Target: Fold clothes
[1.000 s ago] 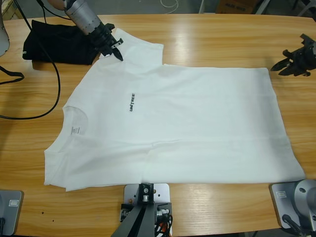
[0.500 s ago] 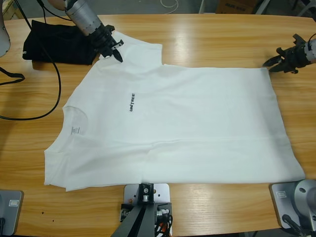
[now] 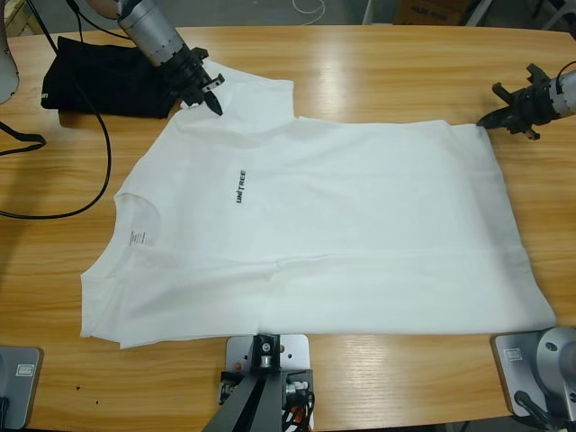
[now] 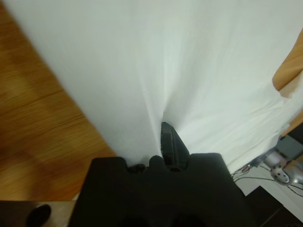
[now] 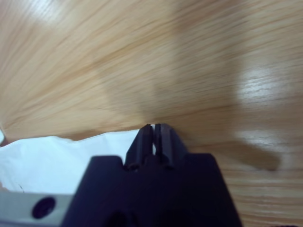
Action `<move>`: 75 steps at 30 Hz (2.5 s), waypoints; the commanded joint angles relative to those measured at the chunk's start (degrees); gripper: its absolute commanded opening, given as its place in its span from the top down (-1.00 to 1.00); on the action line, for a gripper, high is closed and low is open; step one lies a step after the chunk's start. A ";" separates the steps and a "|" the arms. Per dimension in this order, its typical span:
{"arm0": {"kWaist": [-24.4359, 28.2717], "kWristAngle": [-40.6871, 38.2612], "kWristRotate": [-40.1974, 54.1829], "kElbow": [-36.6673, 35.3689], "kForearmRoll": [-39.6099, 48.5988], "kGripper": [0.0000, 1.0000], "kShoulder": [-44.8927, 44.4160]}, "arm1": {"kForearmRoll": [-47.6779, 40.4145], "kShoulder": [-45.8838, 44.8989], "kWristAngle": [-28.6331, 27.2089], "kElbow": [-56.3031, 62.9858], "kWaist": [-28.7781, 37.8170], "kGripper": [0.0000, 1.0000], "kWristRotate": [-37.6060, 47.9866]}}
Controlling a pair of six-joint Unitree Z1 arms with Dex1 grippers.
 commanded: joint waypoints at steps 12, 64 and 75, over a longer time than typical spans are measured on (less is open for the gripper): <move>-3.04 0.92 -2.97 -30.88 9.63 1.00 -5.91 | 3.32 -13.68 9.22 8.35 -0.53 1.00 0.64; -18.02 2.57 -5.22 70.63 -18.62 1.00 -47.22 | 42.36 -23.03 -9.33 5.51 4.56 1.00 3.84; -22.96 3.08 -9.54 77.38 -19.85 1.00 -52.51 | 41.04 -24.47 -15.06 5.37 3.74 1.00 3.91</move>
